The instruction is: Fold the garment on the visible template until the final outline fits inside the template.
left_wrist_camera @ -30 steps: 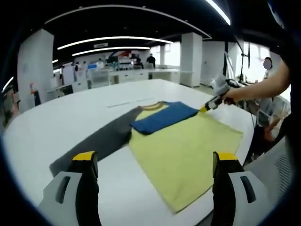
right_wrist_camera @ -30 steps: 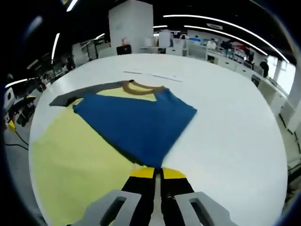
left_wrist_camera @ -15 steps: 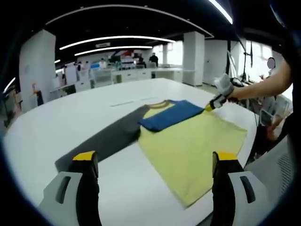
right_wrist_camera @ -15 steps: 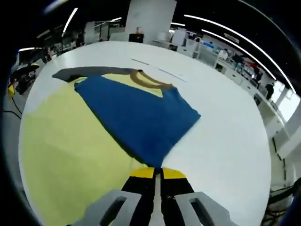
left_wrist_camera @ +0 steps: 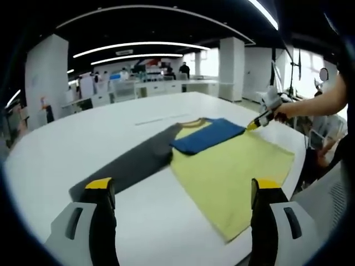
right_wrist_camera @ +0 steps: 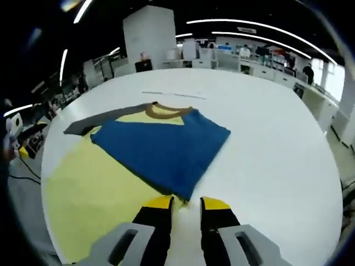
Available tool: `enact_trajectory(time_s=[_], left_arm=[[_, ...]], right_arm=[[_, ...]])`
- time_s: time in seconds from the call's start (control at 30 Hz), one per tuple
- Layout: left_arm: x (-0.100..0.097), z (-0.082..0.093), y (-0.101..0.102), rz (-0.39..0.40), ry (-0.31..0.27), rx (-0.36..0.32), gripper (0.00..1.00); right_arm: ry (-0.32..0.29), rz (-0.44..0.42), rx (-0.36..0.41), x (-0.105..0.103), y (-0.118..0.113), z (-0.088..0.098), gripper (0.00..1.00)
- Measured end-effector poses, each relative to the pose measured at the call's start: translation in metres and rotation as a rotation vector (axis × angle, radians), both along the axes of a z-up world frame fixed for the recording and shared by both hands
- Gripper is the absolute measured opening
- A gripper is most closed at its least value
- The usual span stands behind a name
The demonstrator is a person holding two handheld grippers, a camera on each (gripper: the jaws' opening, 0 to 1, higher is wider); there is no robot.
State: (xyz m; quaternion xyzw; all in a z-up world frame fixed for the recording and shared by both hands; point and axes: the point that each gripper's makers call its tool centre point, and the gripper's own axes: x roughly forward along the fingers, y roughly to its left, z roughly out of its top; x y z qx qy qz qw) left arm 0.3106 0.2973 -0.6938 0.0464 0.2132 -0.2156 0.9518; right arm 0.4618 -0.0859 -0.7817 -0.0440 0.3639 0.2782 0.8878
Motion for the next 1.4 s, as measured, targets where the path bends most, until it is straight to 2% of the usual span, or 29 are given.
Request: enact_trajectory(time_s=[0.23, 0.4, 0.5, 0.63, 1.1, 1.23, 1.3, 1.4], left_arm=[[0.005, 0.002, 0.007, 0.020, -0.003, -0.004, 0.99], [0.008, 0.001, 0.012, 0.030, 0.000, -0.011, 0.99], [0.012, 0.000, 0.019, 0.046, 0.000, -0.013, 0.99], [0.018, -0.001, 0.033, 0.075, -0.002, -0.016, 0.99], [0.047, -0.009, 0.094, 0.229, -0.009, -0.032, 0.99], [0.053, -0.014, 0.111, 0.278, -0.002, -0.046, 0.99], [0.056, -0.017, 0.120, 0.301, 0.000, -0.039, 0.98], [0.059, -0.022, 0.132, 0.338, 0.012, -0.029, 0.96]], right_arm=[[-0.021, 0.030, 0.049, -0.013, 0.006, 0.015, 0.44], [-0.046, 0.052, 0.134, -0.024, 0.021, 0.035, 0.57], [-0.056, 0.064, 0.184, -0.032, 0.030, 0.046, 0.64], [-0.069, 0.086, 0.212, -0.043, 0.037, 0.056, 0.74], [-0.152, 0.163, 0.268, -0.076, 0.060, 0.095, 0.96], [-0.173, 0.178, 0.269, -0.081, 0.062, 0.100, 0.99], [-0.180, 0.187, 0.259, -0.076, 0.060, 0.097, 0.99], [-0.196, 0.199, 0.238, -0.080, 0.061, 0.098, 0.99]])
